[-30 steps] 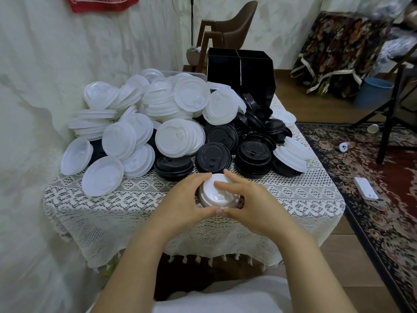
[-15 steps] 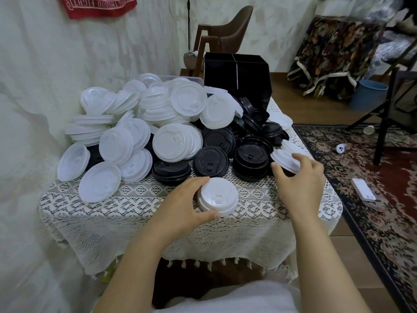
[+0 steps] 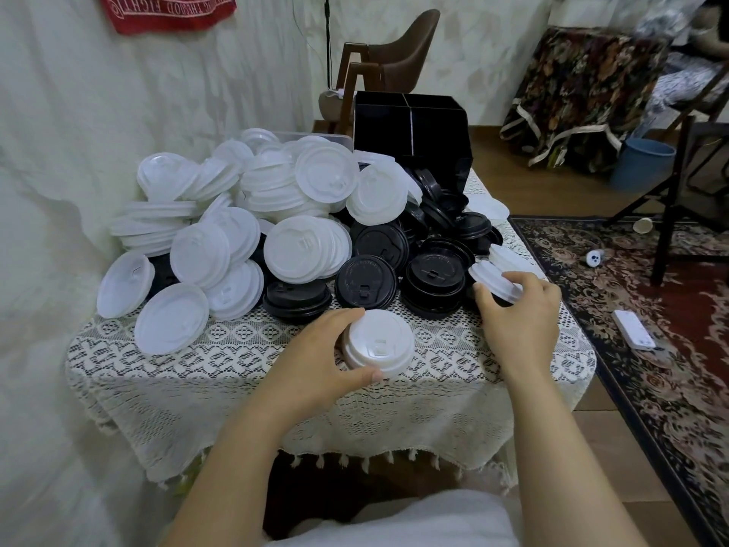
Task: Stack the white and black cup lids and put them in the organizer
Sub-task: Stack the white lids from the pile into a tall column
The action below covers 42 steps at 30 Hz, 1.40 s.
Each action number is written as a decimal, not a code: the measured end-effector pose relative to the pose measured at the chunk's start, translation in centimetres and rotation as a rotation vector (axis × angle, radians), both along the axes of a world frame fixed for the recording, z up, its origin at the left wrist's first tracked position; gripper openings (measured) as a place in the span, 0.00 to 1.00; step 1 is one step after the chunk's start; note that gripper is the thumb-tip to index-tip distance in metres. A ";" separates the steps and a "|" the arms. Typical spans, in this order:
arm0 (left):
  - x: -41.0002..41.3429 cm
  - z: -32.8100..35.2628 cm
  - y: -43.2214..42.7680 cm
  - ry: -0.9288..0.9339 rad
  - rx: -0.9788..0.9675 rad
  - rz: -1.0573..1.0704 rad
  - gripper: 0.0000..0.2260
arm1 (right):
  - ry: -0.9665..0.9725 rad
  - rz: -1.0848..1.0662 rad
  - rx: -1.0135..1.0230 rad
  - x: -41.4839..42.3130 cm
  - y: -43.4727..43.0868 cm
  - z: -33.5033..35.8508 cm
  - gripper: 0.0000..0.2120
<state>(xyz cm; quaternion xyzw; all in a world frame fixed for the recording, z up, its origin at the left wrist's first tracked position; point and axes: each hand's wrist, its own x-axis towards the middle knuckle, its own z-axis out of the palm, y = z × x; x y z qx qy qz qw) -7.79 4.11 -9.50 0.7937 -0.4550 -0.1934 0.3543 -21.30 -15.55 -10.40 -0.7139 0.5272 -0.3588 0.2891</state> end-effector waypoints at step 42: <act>0.2 -0.4 0.0 0.046 -0.033 0.006 0.33 | 0.099 0.945 -0.055 0.3 5.3 0.8 0.29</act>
